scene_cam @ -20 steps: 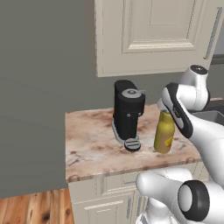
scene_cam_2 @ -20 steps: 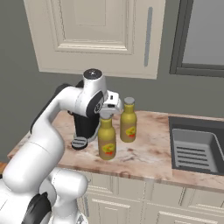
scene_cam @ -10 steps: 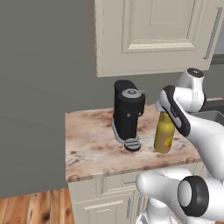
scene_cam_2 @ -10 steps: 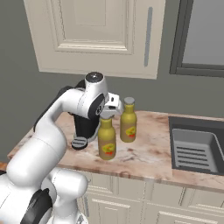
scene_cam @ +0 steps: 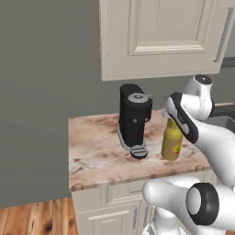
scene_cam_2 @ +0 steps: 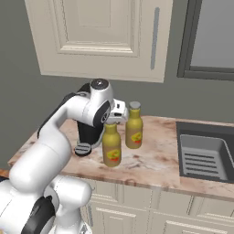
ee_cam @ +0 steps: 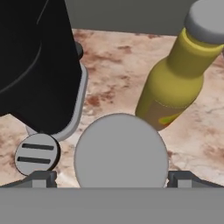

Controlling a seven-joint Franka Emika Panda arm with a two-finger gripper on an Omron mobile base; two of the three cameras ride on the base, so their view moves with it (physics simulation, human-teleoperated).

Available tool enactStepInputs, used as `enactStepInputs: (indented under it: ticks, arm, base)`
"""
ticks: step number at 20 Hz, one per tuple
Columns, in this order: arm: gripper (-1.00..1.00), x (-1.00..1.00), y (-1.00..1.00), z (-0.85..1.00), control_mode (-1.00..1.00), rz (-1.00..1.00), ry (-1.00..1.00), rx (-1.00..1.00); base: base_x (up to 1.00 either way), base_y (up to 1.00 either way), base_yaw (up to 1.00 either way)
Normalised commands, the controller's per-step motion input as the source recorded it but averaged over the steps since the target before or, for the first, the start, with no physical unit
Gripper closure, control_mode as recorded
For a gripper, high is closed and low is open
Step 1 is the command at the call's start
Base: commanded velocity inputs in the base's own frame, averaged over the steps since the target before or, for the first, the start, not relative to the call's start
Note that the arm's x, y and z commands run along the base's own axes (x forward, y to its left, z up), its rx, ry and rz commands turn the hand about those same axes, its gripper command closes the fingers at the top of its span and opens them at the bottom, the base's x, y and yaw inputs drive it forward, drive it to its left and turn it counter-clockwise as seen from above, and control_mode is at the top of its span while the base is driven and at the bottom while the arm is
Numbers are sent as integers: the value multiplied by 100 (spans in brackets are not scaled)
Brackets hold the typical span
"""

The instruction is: Move the drinks to the dining counter.

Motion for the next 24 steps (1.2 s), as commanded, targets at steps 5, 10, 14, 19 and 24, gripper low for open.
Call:
enactStepInputs:
  ticks: [5,10,14,19,24]
  arm:
    - [-100,0,0,-16,-100,0,-2,0]
    - [100,0,0,-19,-100,0,-3,0]
    - [100,0,0,-12,-100,0,-5,0]
    - [100,-2,0,-1,-100,0,-5,0]
    - [100,-22,0,3,-100,0,-10,-1]
  base:
    - [0,0,0]
    - [0,0,0]
    - [0,0,0]
    - [0,0,0]
    - [0,0,0]
